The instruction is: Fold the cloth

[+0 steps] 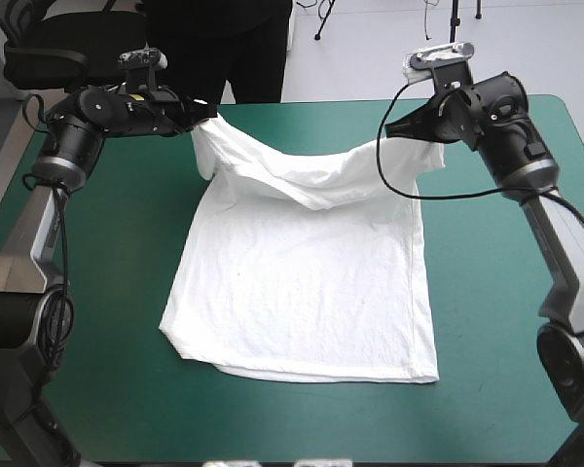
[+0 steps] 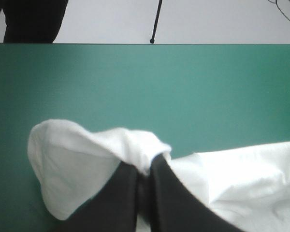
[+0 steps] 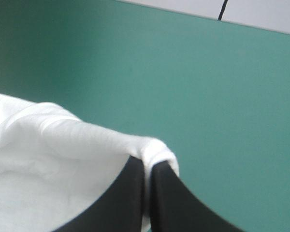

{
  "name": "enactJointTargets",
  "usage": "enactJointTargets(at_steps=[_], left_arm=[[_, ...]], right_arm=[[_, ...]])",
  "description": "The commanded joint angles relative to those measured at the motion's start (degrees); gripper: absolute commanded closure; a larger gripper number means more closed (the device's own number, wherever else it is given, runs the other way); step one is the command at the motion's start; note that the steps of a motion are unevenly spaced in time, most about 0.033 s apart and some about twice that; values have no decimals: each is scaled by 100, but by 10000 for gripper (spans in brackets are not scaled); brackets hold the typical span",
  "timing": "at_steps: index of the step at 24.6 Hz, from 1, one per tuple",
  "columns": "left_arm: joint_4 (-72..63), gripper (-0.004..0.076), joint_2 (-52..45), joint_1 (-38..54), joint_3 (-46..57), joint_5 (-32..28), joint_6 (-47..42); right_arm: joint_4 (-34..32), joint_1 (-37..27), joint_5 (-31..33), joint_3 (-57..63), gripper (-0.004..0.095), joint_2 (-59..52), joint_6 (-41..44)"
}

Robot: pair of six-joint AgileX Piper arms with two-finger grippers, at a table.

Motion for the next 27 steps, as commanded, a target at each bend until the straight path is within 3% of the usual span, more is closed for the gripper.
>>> enactJointTargets(at_steps=[1, 3, 6, 10, 11, 13, 16, 19, 23, 27], left_arm=[[-237, 732, -167, -74, -166, -279, 117], [-89, 731, -93, -138, -166, -279, 117], [96, 646, -1, -262, -166, -219, 293], [43, 370, 78, -301, -166, -92, 503], [55, 248, 78, -301, -166, -69, 503], [109, 175, -10, -288, -166, 190, 503], [796, 176, -339, -320, -166, 930, 124], [2198, 176, -1084, -610, -166, 1564, -728], [2991, 175, -1803, -937, -112, 2495, -1413], [3180, 175, -2508, -1085, 303, 2781, -1774]], right_arm=[[270, -131, -140, -139, 919, 94, -179], [426, -187, -110, -139, 890, 302, -365], [1058, -379, -175, -139, 645, 572, -794], [1453, -699, -207, -151, 264, 643, -942], [1592, -831, -207, -165, 157, 643, -953], [2188, -1095, -104, -173, 141, 546, -1281], [2922, -1334, 151, -173, 144, 224, -1692], [2974, -1331, 501, -140, 144, -432, -1754], [2759, -1222, 757, -99, 145, -1002, -1676], [2204, -853, 1019, -99, 166, -1502, -1468]])
